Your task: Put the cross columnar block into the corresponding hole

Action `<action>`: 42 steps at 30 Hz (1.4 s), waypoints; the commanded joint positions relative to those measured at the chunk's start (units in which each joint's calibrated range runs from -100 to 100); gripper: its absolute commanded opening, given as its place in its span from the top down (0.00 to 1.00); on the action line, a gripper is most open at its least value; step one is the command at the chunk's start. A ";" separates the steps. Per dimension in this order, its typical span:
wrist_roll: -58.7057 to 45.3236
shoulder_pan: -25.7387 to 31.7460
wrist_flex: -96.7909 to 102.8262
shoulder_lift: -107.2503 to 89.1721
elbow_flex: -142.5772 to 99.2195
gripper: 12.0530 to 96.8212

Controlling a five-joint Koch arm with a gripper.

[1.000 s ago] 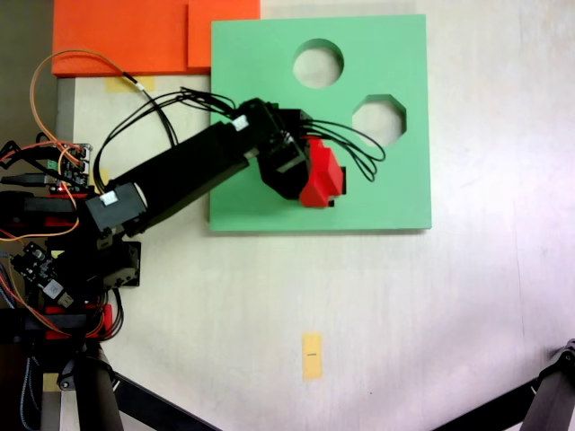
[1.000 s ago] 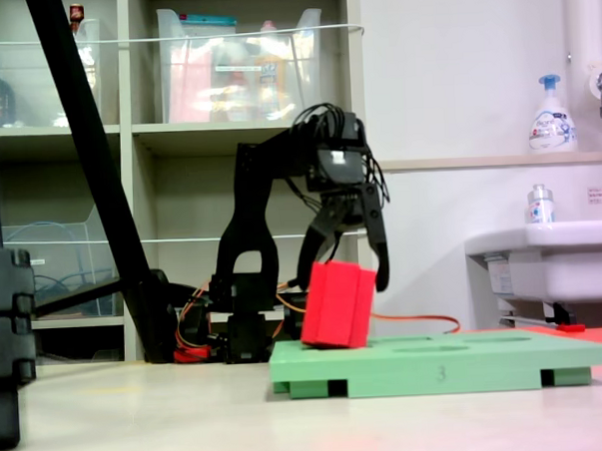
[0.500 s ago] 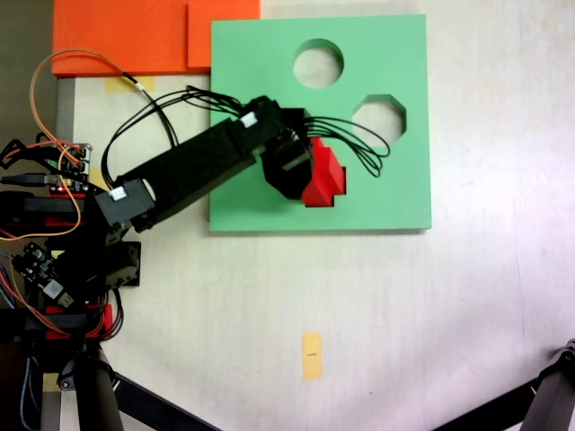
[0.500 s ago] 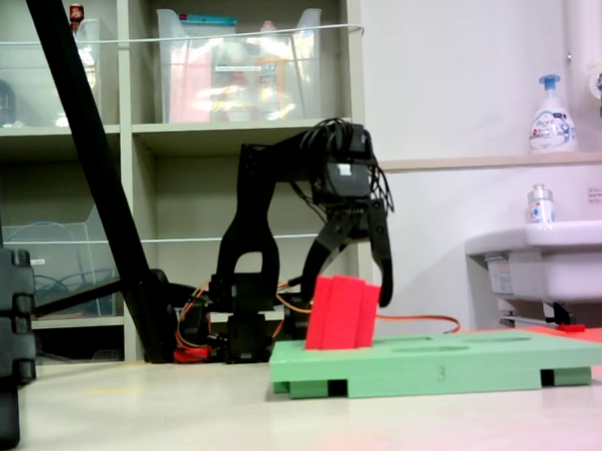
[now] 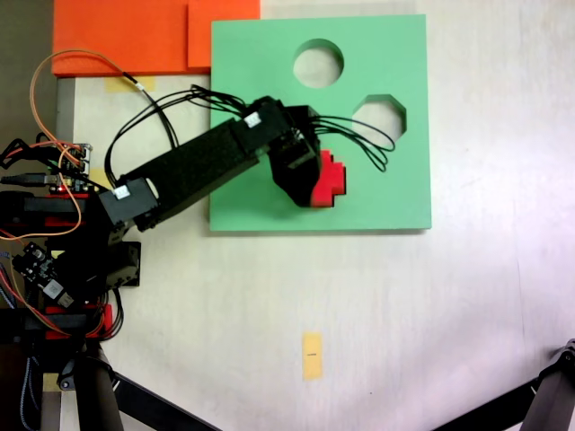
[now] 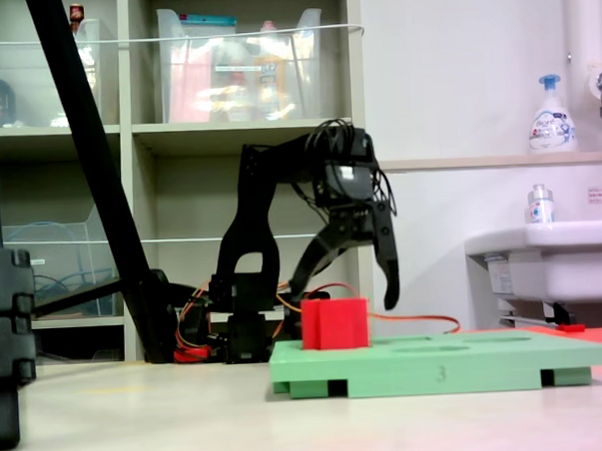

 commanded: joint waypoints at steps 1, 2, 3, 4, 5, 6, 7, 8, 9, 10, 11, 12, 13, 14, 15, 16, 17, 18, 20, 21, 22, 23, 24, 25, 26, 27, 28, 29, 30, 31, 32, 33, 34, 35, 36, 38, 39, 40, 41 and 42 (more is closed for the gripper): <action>-0.10 0.15 2.61 -1.38 1.38 0.18; -0.10 0.15 2.61 -2.92 1.38 0.17; -0.10 0.20 2.61 -5.57 0.78 0.17; -0.15 0.24 2.61 -8.50 -0.02 0.17; -0.20 0.39 2.61 -12.41 -0.52 0.17; -0.20 0.44 2.52 -16.18 -0.71 0.17; -0.24 0.54 2.32 -21.63 -1.01 0.17; -1.17 0.59 2.23 -27.08 -1.21 0.17; -3.52 0.54 1.75 -33.64 -1.61 0.17; -6.06 0.49 1.36 -39.65 -2.11 0.17; -8.25 0.34 0.49 -45.65 -2.11 0.17; -10.74 -0.24 0.40 -52.08 -2.11 0.18; -13.33 -0.49 0.40 -57.67 -2.11 0.20; -16.31 -1.32 0.30 -63.95 -2.31 0.26; -18.46 -1.90 0.40 -69.68 -2.71 0.28; -20.46 -2.25 0.69 -73.03 -2.71 0.28; -22.66 -2.59 0.98 -75.40 -2.51 0.31; -25.25 -2.69 1.36 -78.89 -2.21 0.37; -33.80 -4.74 1.75 -85.18 -2.41 0.46; -39.66 -6.35 1.75 -88.67 -3.71 0.52; -44.98 -7.47 2.52 -92.30 -6.40 0.53; -48.50 -8.40 6.18 -94.12 -10.09 0.53; -50.01 -9.33 11.86 -94.12 -14.77 0.53; -51.82 -9.72 20.04 -94.12 -20.56 0.53; -52.31 -10.79 20.33 -94.12 -21.05 0.53; -52.36 -12.50 20.33 -94.12 -21.35 0.52; -52.36 -14.41 20.43 -94.12 -22.15 0.52; -52.31 -16.17 20.43 -94.12 -23.15 0.51; -52.21 -16.95 20.43 -94.12 -24.34 0.51; -52.21 -17.14 20.43 -94.12 -25.44 0.51; -52.21 -17.39 20.23 -94.12 -25.74 0.51; -52.21 -17.73 20.33 -94.12 -26.74 0.51; -52.21 -18.36 20.43 -94.12 -27.43 0.51; -52.26 -19.10 20.23 -94.12 -27.53 0.51; -52.31 -19.93 20.14 -94.12 -27.93 0.51; -52.31 -21.44 20.33 -94.12 -28.73 0.51; -52.41 -21.54 21.49 -94.12 -30.13 0.51; -52.55 -21.54 23.60 -94.12 -32.12 0.51; -52.70 -21.54 24.86 -94.12 -33.62 0.51; -52.94 -21.59 25.63 -94.12 -34.71 0.51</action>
